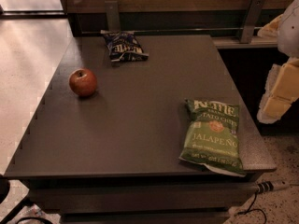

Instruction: Move green jalapeno chip bag near blue chip bag

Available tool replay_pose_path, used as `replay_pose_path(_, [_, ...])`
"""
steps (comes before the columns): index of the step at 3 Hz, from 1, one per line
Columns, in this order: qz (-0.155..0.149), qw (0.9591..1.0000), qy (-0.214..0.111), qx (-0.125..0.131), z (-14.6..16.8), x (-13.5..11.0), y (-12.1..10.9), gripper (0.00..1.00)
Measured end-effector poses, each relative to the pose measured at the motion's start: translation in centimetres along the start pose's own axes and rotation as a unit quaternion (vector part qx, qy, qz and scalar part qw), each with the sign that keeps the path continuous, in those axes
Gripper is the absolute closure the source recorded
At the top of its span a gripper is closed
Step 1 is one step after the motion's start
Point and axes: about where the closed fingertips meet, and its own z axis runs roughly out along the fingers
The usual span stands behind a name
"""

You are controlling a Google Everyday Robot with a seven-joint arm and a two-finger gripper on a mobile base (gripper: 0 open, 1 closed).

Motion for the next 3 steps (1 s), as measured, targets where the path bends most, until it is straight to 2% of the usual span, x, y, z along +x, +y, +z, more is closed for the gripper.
replay_pose_path(1, [0.001,1.0,-0.001,0.001,0.0,0.0,-0.1,0.0])
replay_pose_path(2, [0.03,0.9993,-0.013,-0.02,2.5,0.6,-0.2,0.0])
replay_pose_path(3, [0.075,0.9965,-0.006,-0.036,5.1,1.2,0.2,0.0])
